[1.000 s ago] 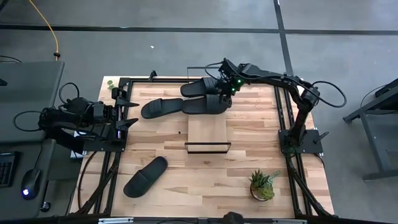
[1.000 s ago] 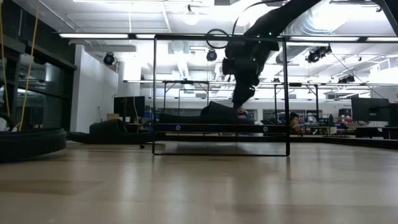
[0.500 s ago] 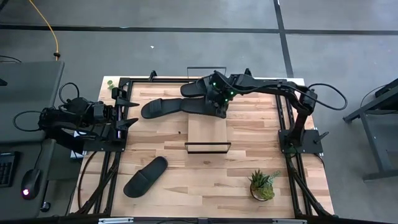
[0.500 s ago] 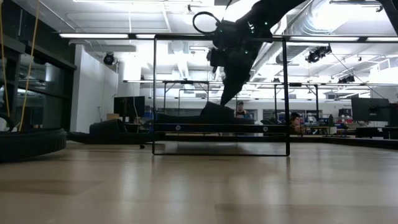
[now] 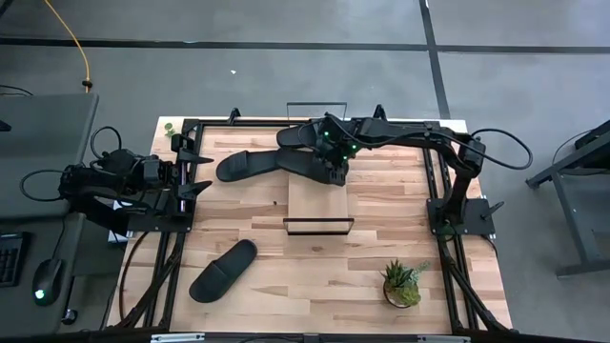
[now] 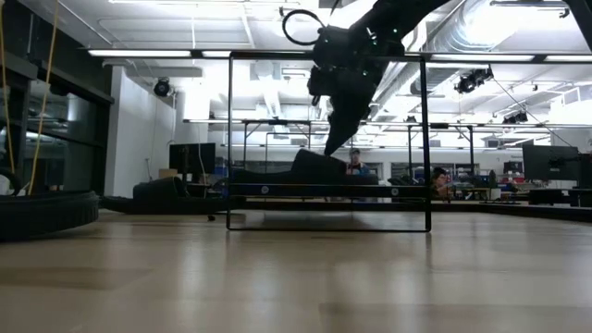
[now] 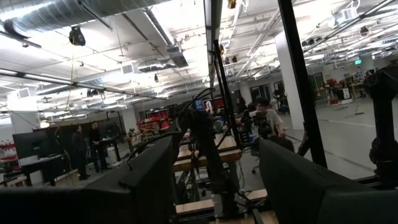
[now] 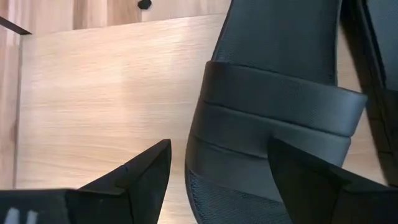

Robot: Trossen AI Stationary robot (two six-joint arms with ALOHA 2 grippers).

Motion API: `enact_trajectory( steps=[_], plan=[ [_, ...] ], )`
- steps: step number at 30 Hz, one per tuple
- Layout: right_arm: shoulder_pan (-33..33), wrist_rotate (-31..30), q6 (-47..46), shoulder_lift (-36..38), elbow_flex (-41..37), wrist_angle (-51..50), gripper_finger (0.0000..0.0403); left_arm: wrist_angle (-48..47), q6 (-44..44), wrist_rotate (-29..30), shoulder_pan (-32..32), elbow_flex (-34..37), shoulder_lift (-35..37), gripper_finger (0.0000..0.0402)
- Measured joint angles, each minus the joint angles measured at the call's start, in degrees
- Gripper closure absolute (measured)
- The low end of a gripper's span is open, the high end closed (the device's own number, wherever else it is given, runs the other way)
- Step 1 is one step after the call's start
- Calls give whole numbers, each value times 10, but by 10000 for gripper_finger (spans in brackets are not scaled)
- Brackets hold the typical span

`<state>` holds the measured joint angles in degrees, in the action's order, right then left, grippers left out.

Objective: Pick and place slides into the shelf
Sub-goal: Put the black slide on the shelf

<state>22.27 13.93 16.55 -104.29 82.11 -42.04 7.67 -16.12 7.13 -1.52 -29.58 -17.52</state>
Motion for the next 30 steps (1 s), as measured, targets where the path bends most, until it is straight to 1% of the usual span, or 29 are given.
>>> enact_trajectory(
  steps=[5,20,22,27,30],
  plan=[
    [-5,-17,3,0,0,1,146,-1,0,0,0,0,0,179],
    [-29,-16,39,0,0,9,146,-2,-1,0,0,0,0,179],
    [-35,-2,39,0,0,14,146,-2,0,0,0,0,0,179],
    [-52,81,39,0,0,31,146,-1,-1,0,0,0,0,179],
    [-61,96,34,0,0,33,146,-1,-1,0,0,0,0,179]
  ],
)
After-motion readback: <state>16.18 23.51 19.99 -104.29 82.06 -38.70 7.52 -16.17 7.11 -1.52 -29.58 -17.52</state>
